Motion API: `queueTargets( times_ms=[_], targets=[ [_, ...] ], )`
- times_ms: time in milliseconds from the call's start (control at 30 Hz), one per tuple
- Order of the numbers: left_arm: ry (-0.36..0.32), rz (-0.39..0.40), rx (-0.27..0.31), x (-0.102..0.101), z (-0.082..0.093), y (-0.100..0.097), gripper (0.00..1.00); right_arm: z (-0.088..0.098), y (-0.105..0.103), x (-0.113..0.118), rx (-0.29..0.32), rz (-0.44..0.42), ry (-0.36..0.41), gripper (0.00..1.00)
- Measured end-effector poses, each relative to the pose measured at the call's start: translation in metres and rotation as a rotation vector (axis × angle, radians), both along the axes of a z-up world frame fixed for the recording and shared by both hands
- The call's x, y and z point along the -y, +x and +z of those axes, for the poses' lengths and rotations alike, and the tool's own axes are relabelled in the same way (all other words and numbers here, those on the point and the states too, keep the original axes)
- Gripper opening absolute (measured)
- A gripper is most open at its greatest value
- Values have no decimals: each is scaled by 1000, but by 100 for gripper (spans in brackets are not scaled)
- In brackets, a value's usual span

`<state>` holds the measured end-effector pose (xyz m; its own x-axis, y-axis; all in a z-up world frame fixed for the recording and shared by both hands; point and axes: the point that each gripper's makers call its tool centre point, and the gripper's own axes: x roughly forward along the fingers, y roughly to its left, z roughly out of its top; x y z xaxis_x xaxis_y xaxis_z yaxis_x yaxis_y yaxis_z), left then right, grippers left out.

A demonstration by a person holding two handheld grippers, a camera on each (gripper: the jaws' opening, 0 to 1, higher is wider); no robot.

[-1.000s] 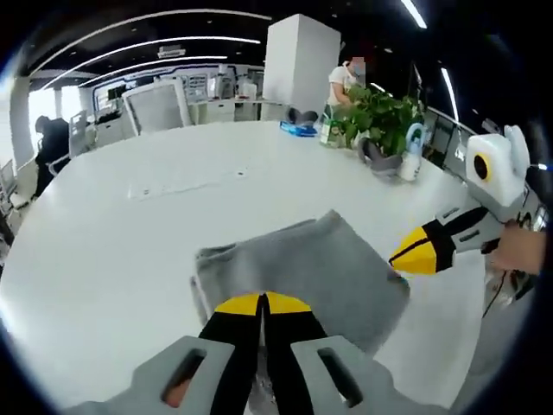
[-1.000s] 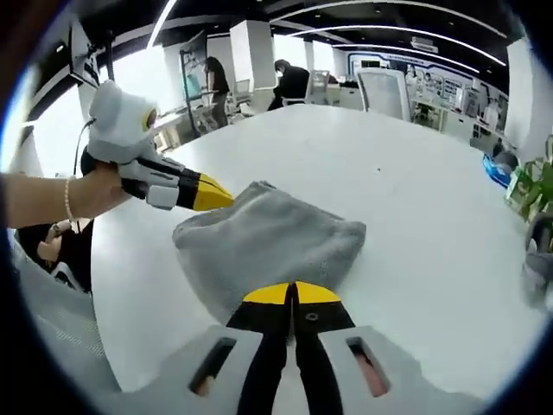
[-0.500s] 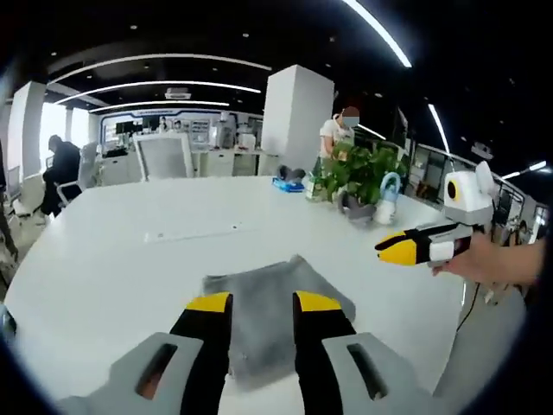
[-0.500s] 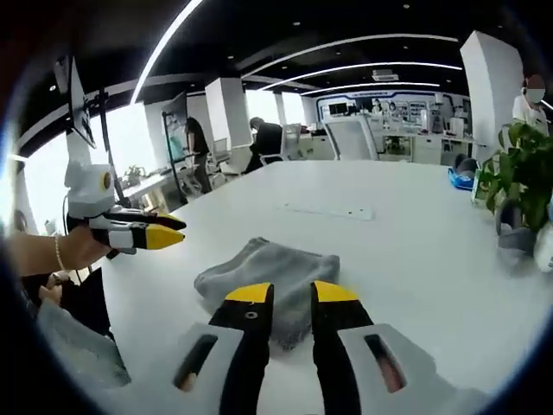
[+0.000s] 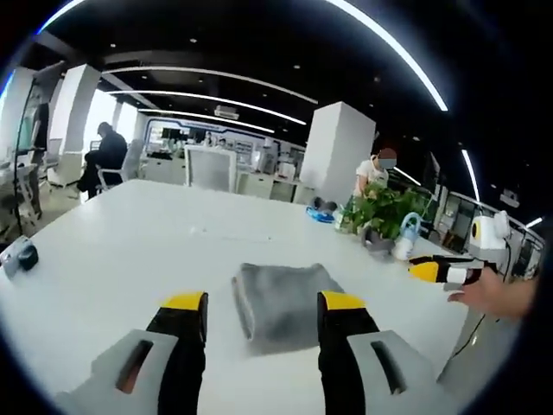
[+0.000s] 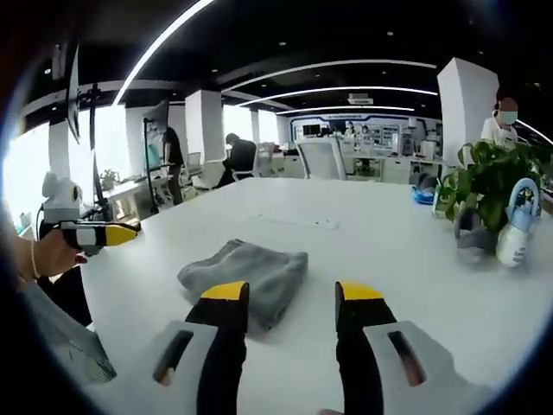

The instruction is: Fold the towel on the table until its edges align and the towel forms a compact rectangular stack.

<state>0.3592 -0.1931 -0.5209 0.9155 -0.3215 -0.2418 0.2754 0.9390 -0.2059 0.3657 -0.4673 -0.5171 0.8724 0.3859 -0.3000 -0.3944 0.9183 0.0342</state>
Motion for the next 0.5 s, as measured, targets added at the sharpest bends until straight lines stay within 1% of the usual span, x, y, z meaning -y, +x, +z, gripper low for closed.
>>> queueTargets(
  times_ms=[100, 167, 233, 267, 300, 367, 400, 433, 500],
  targets=[
    [-1, 7, 49, 0, 7, -7, 67, 1, -2, 4, 6, 5, -8, 45],
    [10, 8, 56, 1, 7, -11, 74, 2, -4, 5, 15, 4, -11, 51],
    [14, 5, 49, 0, 3, -13, 81, 1, -4, 9, 20, -11, -33, 54],
    [18, 12, 51, -1, 2, -13, 86, 1, -5, 10, 22, -16, -36, 56],
    [28, 34, 67, -6, 3, -12, 90, 0, -6, 11, 27, -25, -38, 60],
    [33, 48, 77, -9, 3, -11, 97, -1, -7, 13, 37, -42, -32, 67],
    [35, 57, 80, -10, 1, -11, 98, -2, -8, 14, 40, -50, -31, 71],
    [45, 67, 77, -12, -1, -10, 99, -3, -8, 15, 43, -56, -35, 73],
    [75, 85, 51, -14, -7, -10, 99, -8, -11, 18, 39, -64, -64, 75]
  ],
)
